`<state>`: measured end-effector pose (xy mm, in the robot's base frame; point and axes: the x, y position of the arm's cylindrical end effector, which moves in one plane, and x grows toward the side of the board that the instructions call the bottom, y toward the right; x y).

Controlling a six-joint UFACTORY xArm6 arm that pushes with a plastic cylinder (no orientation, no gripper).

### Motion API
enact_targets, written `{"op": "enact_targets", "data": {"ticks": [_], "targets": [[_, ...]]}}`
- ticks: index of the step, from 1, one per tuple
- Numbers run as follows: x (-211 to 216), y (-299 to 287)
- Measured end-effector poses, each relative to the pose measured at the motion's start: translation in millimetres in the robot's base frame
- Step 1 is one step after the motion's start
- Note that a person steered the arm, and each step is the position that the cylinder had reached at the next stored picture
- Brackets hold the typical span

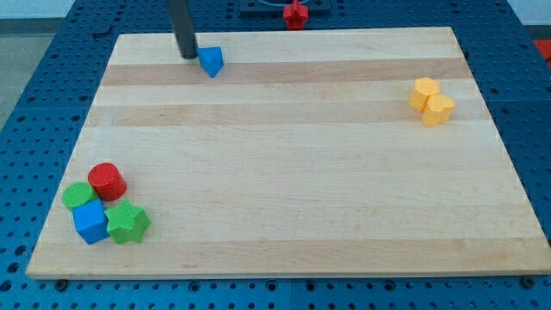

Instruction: Push blue triangle into the group of blocks

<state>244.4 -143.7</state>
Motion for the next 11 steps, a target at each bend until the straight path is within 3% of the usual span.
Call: {"op": "enact_targets", "data": {"ticks": [1,6,8,10,11], "targets": [[16.2,29.6],[244.5,17.7],[232.2,26.6],[269.9,99.9],[289.7,83.4]]}}
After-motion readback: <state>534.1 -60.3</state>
